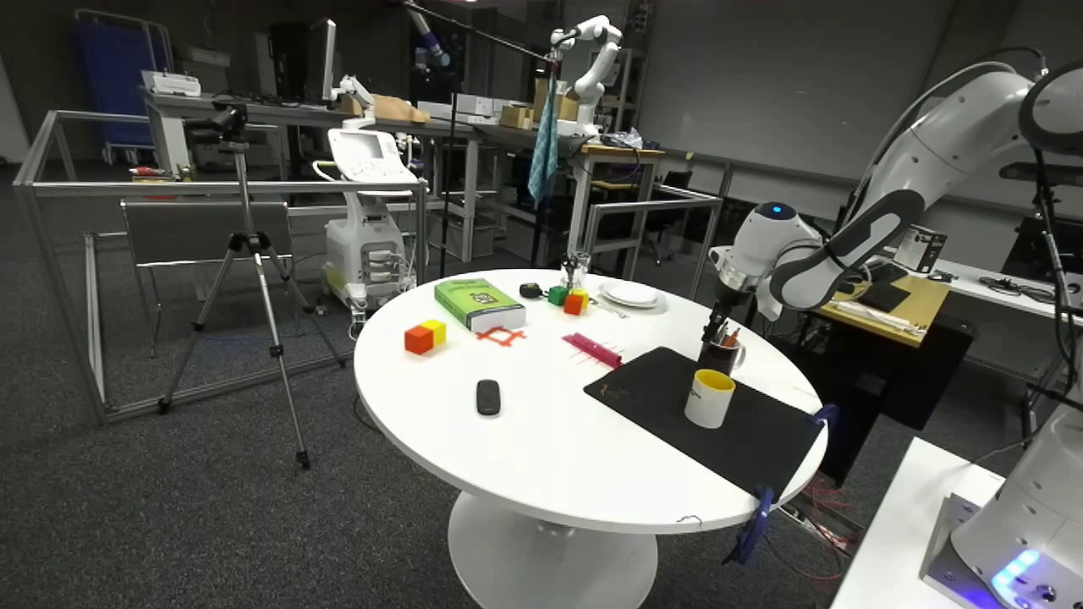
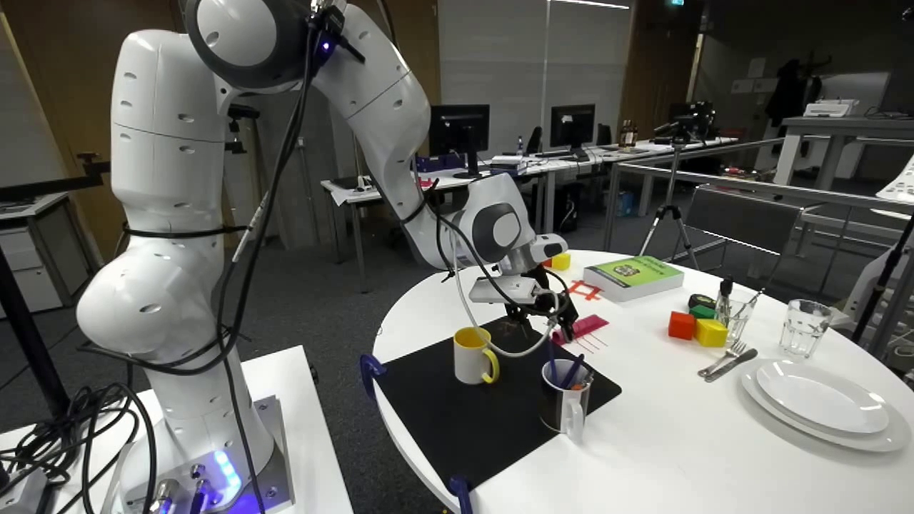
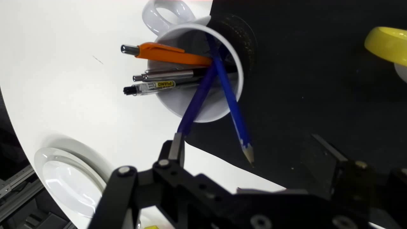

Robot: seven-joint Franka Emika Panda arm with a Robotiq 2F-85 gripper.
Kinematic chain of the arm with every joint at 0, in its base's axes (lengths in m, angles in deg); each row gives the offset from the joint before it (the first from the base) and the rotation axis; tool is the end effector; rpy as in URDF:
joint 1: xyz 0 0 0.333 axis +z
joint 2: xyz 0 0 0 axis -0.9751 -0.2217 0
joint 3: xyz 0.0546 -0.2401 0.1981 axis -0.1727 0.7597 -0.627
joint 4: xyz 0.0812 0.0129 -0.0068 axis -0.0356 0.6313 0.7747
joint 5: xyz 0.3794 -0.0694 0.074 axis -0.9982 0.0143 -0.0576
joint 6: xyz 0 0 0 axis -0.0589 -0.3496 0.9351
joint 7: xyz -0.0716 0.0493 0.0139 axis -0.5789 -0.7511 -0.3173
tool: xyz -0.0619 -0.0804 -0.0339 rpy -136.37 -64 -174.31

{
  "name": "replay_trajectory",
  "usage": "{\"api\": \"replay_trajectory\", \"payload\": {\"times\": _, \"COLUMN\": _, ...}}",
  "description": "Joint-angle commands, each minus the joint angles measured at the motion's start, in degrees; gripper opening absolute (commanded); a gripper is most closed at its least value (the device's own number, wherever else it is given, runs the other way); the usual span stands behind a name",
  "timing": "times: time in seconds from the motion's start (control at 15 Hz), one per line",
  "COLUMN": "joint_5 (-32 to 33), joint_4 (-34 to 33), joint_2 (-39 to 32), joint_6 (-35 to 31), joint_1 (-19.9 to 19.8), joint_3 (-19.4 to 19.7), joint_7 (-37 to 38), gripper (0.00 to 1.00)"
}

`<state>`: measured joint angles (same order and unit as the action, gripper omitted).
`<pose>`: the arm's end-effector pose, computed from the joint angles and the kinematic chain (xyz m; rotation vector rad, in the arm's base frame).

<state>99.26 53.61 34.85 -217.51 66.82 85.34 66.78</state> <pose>0.5443 -0.0782 0.2493 2.7715 0.4885 0.3498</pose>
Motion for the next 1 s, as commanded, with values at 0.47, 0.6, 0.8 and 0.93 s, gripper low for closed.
{"api": "replay_trajectory", "payload": {"times": 0.47, "joint_5": -3.78, "joint_4": 0.11, "joint_2": -1.03, "joint_6": -2.87, "joint_1": 2.64, "joint_3": 3.35, "joint_7": -15.28, "gripper": 1.0}}
{"api": "replay_trajectory", "payload": {"times": 0.6, "joint_5": -4.88, "joint_4": -0.01, "joint_2": -1.23, "joint_6": -3.9, "joint_1": 1.96, "joint_3": 3.04, "joint_7": -18.42, "gripper": 1.0}}
{"api": "replay_trajectory", "payload": {"times": 0.8, "joint_5": -9.07, "joint_4": 0.25, "joint_2": -1.49, "joint_6": -4.73, "joint_1": 0.48, "joint_3": 1.4, "joint_7": -25.14, "gripper": 1.0}}
{"api": "replay_trajectory", "payload": {"times": 0.93, "joint_5": -13.09, "joint_4": 0.38, "joint_2": -1.72, "joint_6": -4.75, "joint_1": -0.76, "joint_3": -0.18, "joint_7": -31.27, "gripper": 1.0}}
